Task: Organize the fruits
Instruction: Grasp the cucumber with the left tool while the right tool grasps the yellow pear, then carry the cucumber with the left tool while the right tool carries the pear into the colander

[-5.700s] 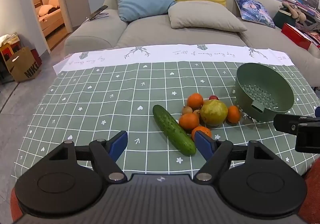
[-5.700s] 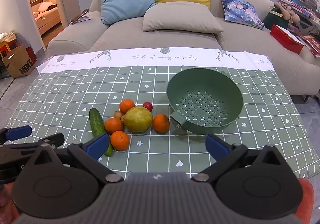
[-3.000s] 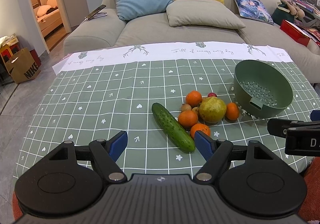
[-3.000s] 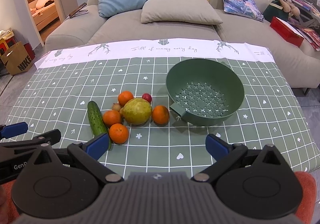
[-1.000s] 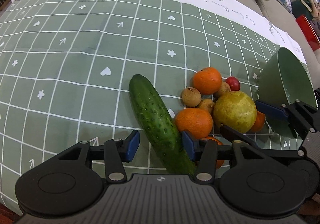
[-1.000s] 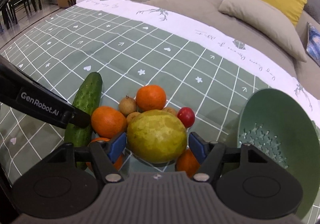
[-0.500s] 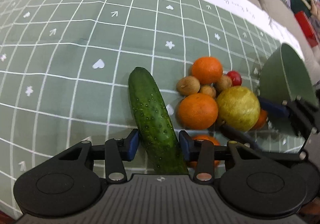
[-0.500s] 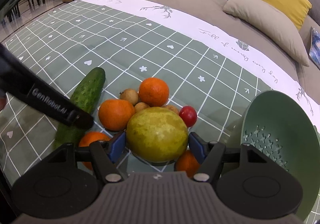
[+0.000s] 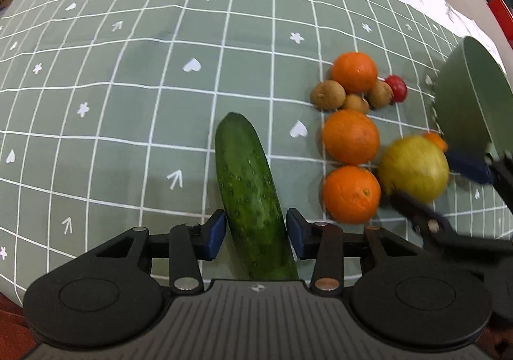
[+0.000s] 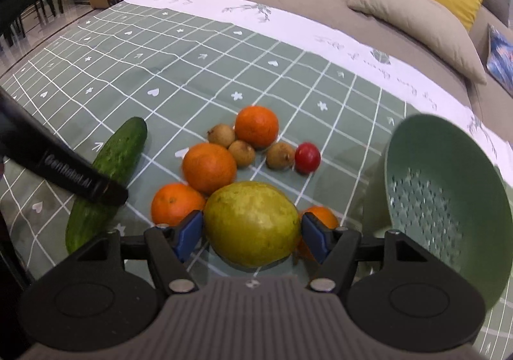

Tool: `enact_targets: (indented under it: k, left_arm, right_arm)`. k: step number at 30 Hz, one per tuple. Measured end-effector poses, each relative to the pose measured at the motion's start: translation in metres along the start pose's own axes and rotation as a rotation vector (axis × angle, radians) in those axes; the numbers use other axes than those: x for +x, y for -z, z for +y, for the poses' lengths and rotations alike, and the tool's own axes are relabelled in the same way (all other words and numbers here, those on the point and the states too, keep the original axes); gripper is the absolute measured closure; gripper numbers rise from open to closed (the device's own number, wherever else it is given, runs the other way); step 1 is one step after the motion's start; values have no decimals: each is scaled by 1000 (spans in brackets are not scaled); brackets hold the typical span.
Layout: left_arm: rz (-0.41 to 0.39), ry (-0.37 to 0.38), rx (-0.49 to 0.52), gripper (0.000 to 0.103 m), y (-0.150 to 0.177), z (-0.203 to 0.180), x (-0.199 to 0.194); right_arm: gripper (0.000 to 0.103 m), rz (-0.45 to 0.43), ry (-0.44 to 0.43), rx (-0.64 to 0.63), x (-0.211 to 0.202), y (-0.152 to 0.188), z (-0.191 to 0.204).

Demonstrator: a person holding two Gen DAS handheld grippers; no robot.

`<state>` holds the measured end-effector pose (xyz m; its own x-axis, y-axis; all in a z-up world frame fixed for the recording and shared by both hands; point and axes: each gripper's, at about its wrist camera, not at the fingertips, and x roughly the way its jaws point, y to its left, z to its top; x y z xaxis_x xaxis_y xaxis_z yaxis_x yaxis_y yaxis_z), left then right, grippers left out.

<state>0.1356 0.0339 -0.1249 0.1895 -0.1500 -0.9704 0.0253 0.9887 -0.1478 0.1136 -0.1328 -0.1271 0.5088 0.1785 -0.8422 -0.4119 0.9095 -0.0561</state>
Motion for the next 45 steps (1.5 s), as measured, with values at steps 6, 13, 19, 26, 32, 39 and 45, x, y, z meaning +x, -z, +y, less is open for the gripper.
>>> enact_targets:
  k: [6, 13, 19, 26, 32, 39, 45]
  left_arm:
    - [-24, 6, -24, 57, 2, 5, 1]
    - [-28, 6, -25, 60, 2, 2, 2]
    - [-75, 22, 13, 61, 9, -2, -7]
    - [-132, 58, 46, 62, 16, -13, -38]
    - [-222, 98, 108, 62, 19, -37, -71]
    - [-306, 168, 198, 63, 9, -76, -107]
    - [-346, 245, 290, 62, -12, -122, -121]
  right_arm:
    - [37, -4, 23, 15, -5, 14, 6]
    - [34, -3, 75, -96, 7, 15, 24]
    - [36, -13, 71, -84, 6, 15, 20]
    - [36, -84, 52, -54, -23, 17, 16]
    - [36, -167, 66, -26, -55, 13, 7]
    - [36, -252, 111, 23, -91, 12, -21]
    - [36, -256, 168, 57, -108, 18, -62]
